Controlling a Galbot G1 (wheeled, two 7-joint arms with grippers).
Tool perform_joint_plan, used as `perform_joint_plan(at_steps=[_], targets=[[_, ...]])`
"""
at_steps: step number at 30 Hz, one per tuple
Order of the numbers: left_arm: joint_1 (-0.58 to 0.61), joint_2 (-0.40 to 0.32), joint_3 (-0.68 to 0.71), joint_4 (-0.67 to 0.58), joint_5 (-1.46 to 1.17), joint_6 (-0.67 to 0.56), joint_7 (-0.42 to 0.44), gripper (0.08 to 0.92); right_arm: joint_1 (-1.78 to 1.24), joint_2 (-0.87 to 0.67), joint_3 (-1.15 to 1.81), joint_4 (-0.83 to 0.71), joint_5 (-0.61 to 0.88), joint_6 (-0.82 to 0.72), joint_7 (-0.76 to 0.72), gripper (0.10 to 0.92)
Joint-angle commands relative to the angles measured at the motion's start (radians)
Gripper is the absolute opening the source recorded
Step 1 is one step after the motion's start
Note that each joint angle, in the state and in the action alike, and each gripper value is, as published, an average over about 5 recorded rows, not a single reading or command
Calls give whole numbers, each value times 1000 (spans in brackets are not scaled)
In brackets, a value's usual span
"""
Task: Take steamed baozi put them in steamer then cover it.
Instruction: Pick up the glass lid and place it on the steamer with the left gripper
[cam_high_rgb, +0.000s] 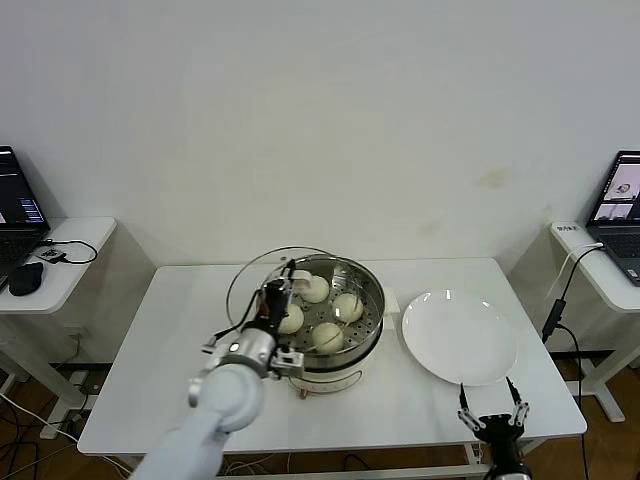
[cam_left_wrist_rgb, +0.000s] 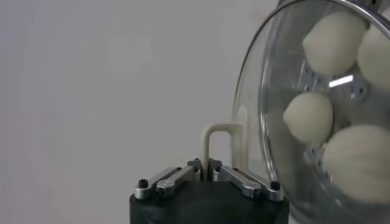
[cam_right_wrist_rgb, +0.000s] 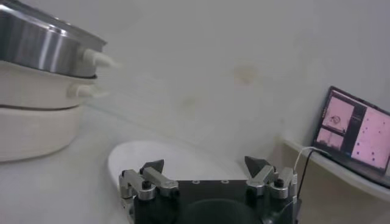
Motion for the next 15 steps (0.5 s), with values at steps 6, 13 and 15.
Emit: perform_joint_plan(at_steps=[6,13,15], targets=[[-54,-309,36,173,324,18,70,134,1,18,-12,-22,-53,10,11,823],[-49,-331,14,232,361,12,66,134,-4,12,-12,-24,-53,17,11,823],[-44,-332,7,235,363,10,66,134,-5,11,-13,-23,-53,18,11,823]])
